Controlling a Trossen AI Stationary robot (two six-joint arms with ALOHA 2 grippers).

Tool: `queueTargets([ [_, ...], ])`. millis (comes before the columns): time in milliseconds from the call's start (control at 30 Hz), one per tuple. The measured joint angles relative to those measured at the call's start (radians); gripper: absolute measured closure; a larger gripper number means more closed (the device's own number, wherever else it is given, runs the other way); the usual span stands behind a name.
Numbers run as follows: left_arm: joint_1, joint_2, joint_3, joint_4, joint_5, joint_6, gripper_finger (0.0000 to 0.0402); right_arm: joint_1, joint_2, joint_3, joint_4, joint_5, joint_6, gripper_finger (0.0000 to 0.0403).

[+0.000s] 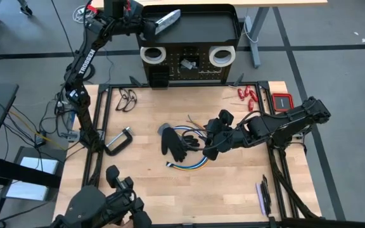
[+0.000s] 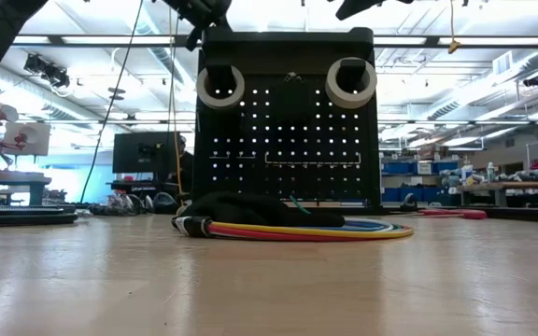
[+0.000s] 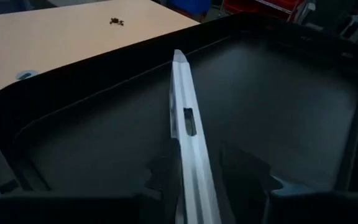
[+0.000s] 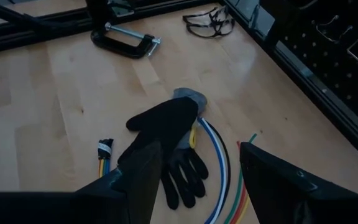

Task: Hang tools onto peg board
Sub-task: Put the spirit level on the peg board, then put the black clamp on the peg board

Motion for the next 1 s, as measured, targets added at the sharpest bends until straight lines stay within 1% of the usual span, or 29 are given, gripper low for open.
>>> queueTargets([
  [167, -0.003, -0.001, -0.001, 0.013, 0.007, -0.002, 0.026, 0.0, 0.0, 0.0, -0.002, -0.003, 0.0, 0.0179],
  [267, -0.003, -0.022, -0.007, 0.07, 0.06, -0.007, 0.026, 0.0, 0.0, 0.0, -0.002, -0.004, 0.0, 0.0179],
  [367, -0.007, -0.098, -0.007, 0.147, 0.125, -0.006, 0.026, 0.0, 0.0, 0.0, -0.003, -0.004, -0.023, 0.0179],
  [433, -0.015, -0.167, -0.001, 0.148, 0.132, 0.042, 0.0261, 0.0, 0.0, 0.0, -0.002, -0.004, -0.039, 0.0179],
  [500, -0.036, -0.238, 0.0, 0.088, 0.108, 0.112, 0.0266, 0.0, 0.0, 0.0, -0.001, -0.001, -0.056, 0.0179],
  [600, -0.105, -0.329, -0.003, -0.051, 0.068, 0.182, 0.0276, 0.0, 0.001, -0.004, 0.025, 0.054, -0.083, 0.0179],
  [700, -0.218, -0.411, -0.018, -0.226, 0.035, 0.201, 0.0286, 0.001, 0.002, -0.055, 0.167, 0.127, -0.163, 0.0179],
  [767, -0.304, -0.463, -0.073, -0.338, -0.025, 0.2, 0.0294, 0.0, 0.002, -0.12, 0.342, 0.131, -0.244, 0.0179],
  [833, -0.392, -0.519, -0.178, -0.406, -0.097, 0.167, 0.0304, -0.002, 0.003, -0.207, 0.552, 0.1, -0.337, 0.0179],
  [933, -0.524, -0.612, -0.417, -0.38, -0.209, 0.056, 0.0321, -0.017, 0.019, -0.33, 0.862, 0.053, -0.447, 0.0179],
  [1000, -0.598, -0.671, -0.602, -0.362, -0.284, -0.031, 0.0333, -0.019, 0.046, -0.378, 0.957, 0.028, -0.511, 0.0179],
])
